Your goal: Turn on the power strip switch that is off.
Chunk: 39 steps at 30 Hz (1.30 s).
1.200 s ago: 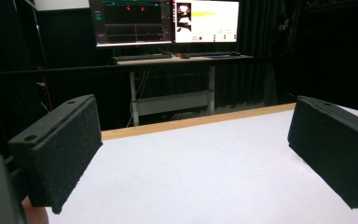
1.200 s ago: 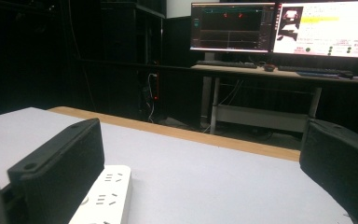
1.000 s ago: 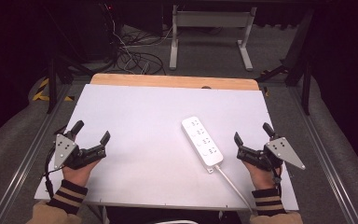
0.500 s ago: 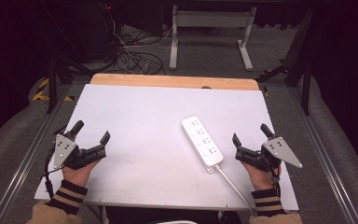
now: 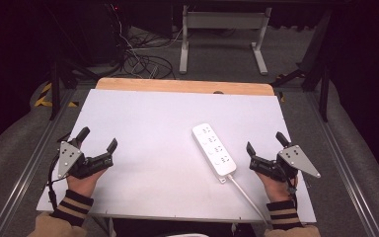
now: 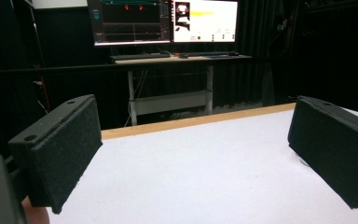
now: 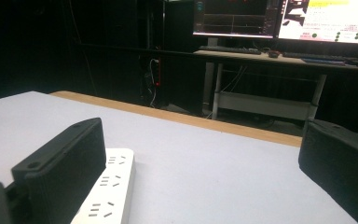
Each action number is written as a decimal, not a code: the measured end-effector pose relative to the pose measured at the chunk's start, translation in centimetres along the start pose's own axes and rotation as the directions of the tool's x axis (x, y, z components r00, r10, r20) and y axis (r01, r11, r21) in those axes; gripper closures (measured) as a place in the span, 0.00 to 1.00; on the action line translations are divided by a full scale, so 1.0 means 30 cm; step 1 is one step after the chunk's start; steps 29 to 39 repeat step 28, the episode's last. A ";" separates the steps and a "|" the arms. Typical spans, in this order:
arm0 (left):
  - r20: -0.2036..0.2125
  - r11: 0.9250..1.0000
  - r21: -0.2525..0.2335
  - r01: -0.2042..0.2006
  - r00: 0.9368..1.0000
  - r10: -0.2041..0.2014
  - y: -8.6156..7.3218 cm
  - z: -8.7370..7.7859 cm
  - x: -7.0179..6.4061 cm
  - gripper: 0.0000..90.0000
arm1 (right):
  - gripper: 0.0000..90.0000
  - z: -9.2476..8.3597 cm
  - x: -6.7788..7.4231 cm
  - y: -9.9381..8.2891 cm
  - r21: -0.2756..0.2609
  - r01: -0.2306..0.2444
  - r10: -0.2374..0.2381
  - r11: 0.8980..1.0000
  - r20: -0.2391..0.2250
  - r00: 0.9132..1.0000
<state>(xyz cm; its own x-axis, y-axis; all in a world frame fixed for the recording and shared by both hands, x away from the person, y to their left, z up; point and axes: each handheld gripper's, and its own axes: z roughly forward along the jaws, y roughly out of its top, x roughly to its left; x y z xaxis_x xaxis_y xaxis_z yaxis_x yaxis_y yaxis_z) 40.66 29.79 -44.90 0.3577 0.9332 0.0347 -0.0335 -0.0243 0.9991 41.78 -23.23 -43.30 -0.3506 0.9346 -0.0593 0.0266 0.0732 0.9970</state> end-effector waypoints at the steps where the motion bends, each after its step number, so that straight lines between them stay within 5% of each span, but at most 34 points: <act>1: 0.000 1.000 0.001 -0.001 1.000 0.001 0.000 0.000 0.000 0.04 | 0.01 0.000 -0.001 0.000 0.000 -0.002 0.002 1.000 -0.001 1.000; 39: -0.004 1.000 0.004 -0.001 1.000 0.001 0.000 0.001 -0.001 0.04 | 0.01 0.006 -0.002 -0.001 0.010 -0.002 0.002 1.000 -0.001 1.000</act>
